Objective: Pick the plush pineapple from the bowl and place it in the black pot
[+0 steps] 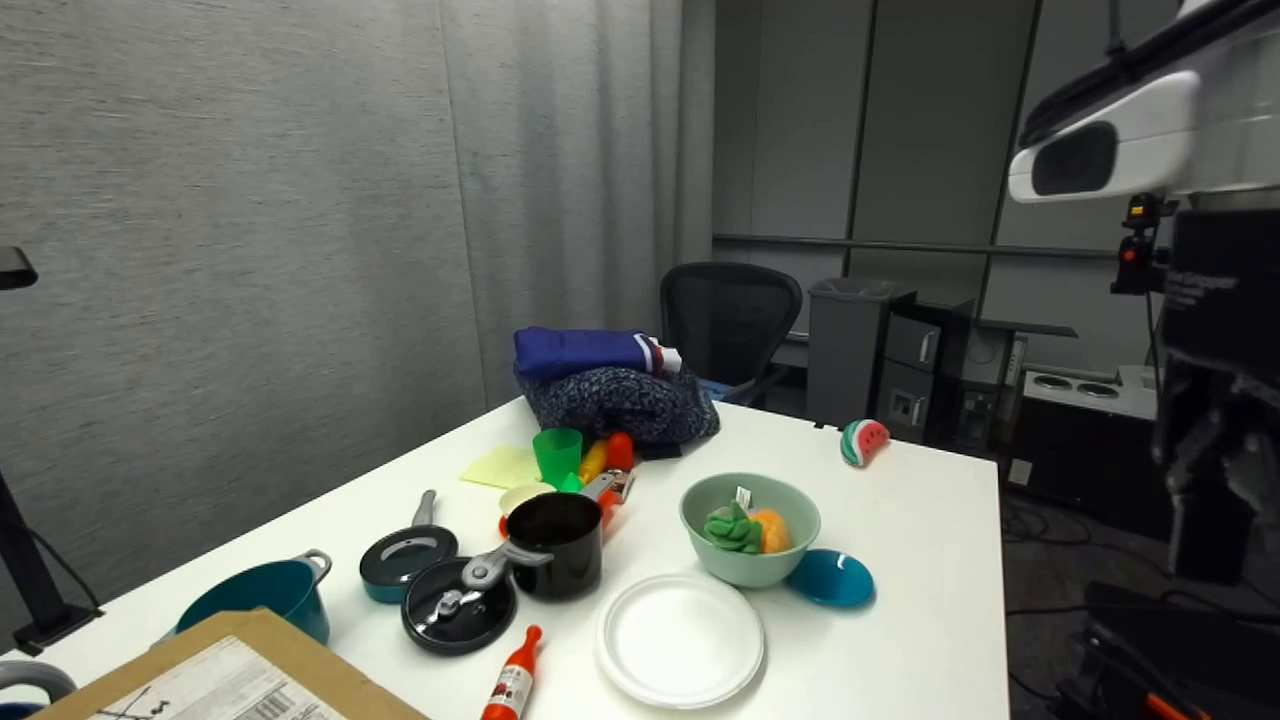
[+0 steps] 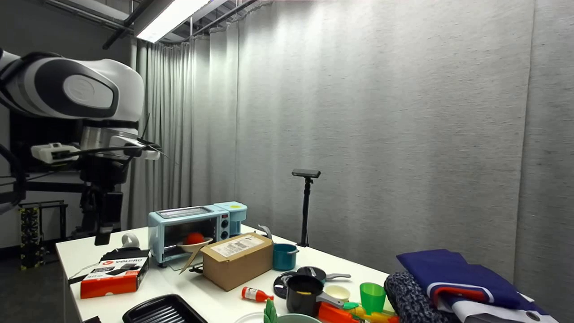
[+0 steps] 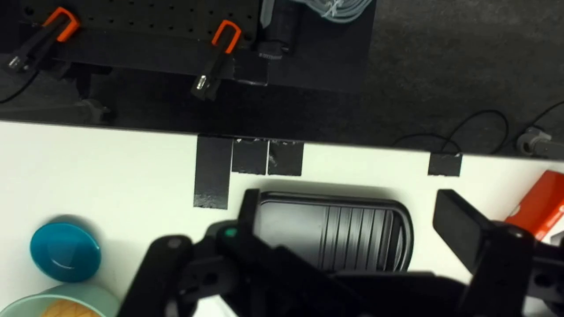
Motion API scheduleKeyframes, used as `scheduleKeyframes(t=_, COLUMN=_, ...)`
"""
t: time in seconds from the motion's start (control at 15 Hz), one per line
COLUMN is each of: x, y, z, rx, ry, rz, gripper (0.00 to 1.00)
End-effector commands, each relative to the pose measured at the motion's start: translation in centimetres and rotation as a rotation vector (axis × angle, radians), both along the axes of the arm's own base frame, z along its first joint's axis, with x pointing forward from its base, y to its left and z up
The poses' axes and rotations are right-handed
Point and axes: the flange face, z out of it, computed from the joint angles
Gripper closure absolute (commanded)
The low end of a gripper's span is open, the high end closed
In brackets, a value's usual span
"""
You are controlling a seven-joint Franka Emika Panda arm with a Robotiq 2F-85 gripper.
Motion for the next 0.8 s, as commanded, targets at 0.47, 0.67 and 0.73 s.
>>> scheduleKeyframes(t=0.47, x=12.3, y=-13.5, z=-1.8, rx=-0.144, ry=-0.252, rz=-0.387, gripper=0.0)
scheduleKeyframes(t=0.67, x=11.8, y=-14.1, z=-2.1, rx=-0.13, ry=-0.234, rz=-0.375, gripper=0.0)
scheduleKeyframes(t=0.73, x=11.8, y=-14.2, z=-2.3, rx=-0.13, ry=-0.229, rz=-0.375, gripper=0.0)
